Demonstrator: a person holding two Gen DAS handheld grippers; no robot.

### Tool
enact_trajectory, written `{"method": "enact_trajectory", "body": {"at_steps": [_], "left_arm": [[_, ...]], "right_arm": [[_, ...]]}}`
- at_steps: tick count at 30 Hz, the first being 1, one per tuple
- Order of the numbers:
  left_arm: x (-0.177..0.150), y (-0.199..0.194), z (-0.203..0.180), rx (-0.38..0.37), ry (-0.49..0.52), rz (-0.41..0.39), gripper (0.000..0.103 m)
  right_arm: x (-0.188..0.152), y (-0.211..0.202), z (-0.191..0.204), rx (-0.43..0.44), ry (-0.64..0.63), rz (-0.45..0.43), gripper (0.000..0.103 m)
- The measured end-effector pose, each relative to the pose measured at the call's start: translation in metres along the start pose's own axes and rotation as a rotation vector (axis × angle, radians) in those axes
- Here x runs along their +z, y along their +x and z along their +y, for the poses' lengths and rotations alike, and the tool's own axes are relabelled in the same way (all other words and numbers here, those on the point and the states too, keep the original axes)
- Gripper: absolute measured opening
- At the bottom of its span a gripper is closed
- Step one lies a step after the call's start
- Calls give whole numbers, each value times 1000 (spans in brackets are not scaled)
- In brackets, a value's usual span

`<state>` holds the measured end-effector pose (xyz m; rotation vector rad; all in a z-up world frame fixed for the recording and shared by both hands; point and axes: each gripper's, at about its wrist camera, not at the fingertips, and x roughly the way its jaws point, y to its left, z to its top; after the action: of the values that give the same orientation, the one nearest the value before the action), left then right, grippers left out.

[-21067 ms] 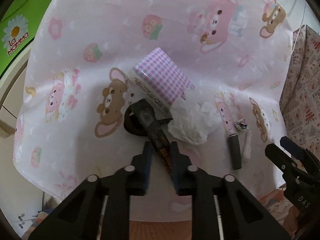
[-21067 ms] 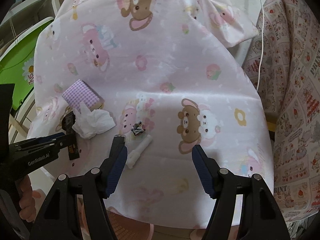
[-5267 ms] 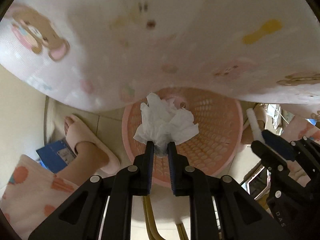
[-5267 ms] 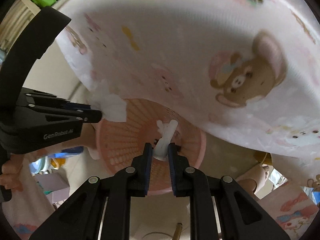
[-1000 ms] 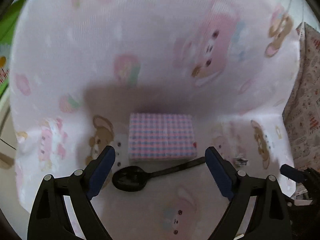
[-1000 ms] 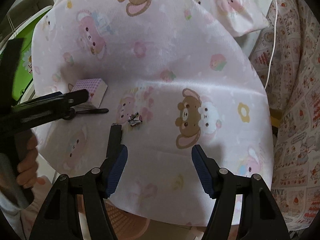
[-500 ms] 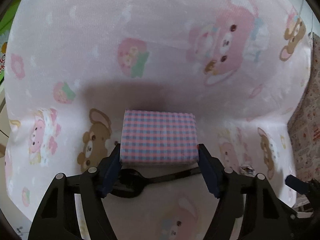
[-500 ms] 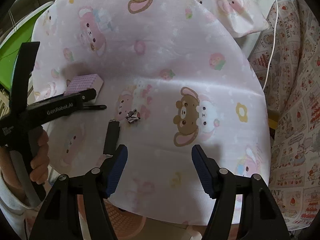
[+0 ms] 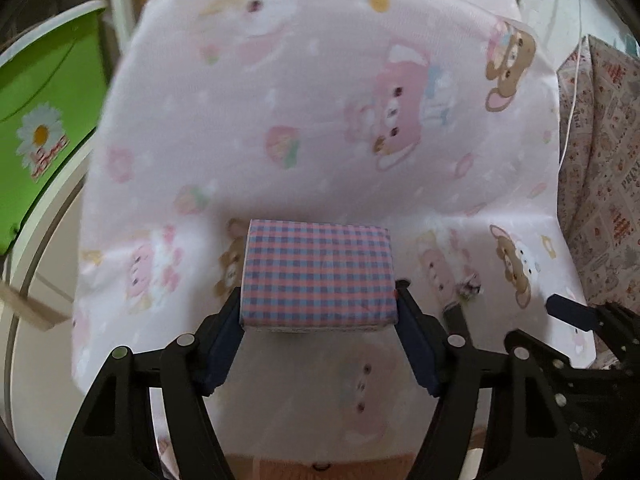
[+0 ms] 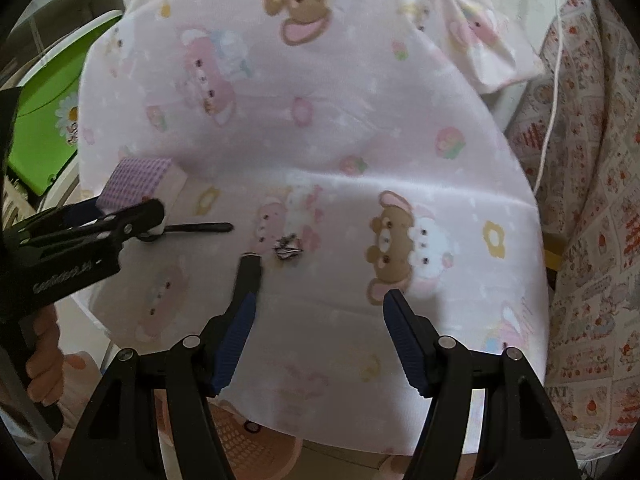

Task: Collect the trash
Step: 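Lift the purple box with the left tool while the right tool approaches the black cylinder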

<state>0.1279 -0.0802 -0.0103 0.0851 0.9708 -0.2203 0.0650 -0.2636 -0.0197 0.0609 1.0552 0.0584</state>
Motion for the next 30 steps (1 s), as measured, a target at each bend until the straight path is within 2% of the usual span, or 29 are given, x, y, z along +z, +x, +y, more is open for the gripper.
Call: {"method": "enact_trajectory", "body": {"at_steps": [3,7,12,17,21,23,24,26,30], "left_arm": [[-3,1,12,35,-18,73,70],[-9,-4,24,63,-34,99,70],[-13,-26,35,45,-70,91,70],[-12,-37,35,63,-64,83,70],[-34,-36,44,101,-81,42,70],[-44,-22,49,129,-89,91,70],[-46,-18,53,114,-110,117,70],[-44,-20,58,71,-134,118,70],[-43,-28,54,112,-96,78,70]], "right_arm": [[0,5,2,32,18,18,69],[-1,7,10,36,2,4,69],[0,5,20,91,7,-14,69],[-4,8,32,51,-30,-28,67],[-7,16,37,34,-38,-22,63],[-7,21,38,37,-37,-14,63],[-7,24,38,42,-35,-9,63],[-7,27,37,34,-32,-7,63],[-6,29,39,32,-43,-12,63]]}}
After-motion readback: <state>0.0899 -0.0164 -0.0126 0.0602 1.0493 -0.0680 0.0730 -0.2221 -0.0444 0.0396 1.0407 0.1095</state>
